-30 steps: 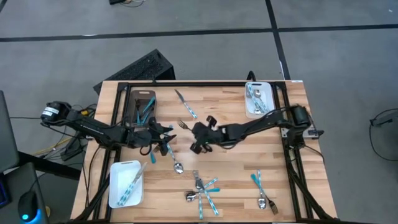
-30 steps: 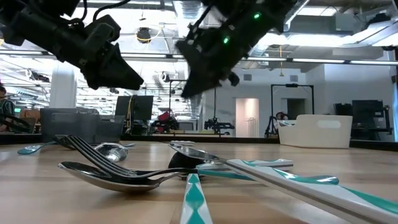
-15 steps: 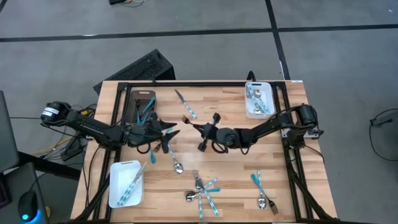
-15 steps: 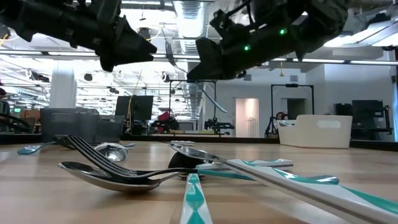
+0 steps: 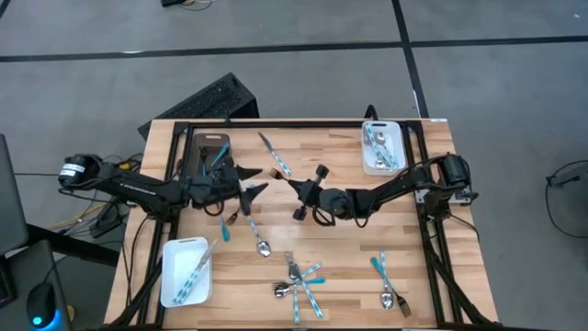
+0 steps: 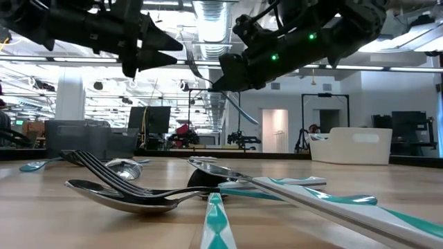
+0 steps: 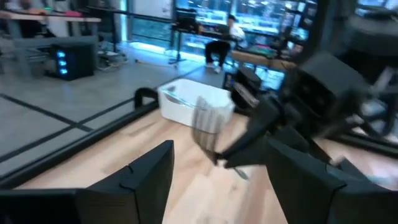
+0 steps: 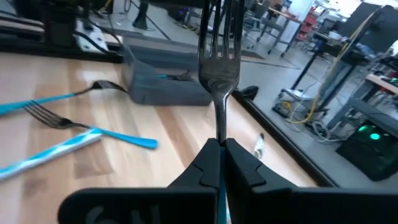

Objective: Sort silverware by color (type)
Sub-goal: Put the blue fork into the black bin

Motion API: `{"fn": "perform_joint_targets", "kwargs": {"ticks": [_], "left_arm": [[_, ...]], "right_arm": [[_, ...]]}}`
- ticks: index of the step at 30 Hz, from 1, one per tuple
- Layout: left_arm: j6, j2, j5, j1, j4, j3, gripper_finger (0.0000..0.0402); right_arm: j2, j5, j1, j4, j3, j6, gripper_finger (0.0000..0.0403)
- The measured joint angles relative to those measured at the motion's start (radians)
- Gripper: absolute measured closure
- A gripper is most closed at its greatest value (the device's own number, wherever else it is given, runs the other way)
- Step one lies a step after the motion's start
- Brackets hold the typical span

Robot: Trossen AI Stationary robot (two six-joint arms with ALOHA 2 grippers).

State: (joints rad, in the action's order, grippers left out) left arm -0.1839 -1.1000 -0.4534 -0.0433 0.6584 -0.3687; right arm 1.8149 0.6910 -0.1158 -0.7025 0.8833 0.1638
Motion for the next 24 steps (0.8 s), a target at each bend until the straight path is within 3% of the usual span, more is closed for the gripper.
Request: {"fn": "perform_joint_targets", "kwargs": {"ticks": [8, 14, 24], "left_arm": [[-0.041, 0.000, 0.108, 0.075, 0.048, -0.001, 0.0199], [0.001, -0.007, 0.126, 0.077, -0.002, -0.033, 0.0217], [0.046, -0.183, 0.056, 0.077, 0.005, -0.122, 0.0219]], "right_arm": [[0.000, 0.000, 0.006, 0.031, 0.000, 0.005, 0.0377], [0.000, 0.001, 0.012, 0.009, 0.000, 0.001, 0.0377], [0.000, 0.019, 0.011, 0.018, 0.013, -0.024, 0.0377]]}}
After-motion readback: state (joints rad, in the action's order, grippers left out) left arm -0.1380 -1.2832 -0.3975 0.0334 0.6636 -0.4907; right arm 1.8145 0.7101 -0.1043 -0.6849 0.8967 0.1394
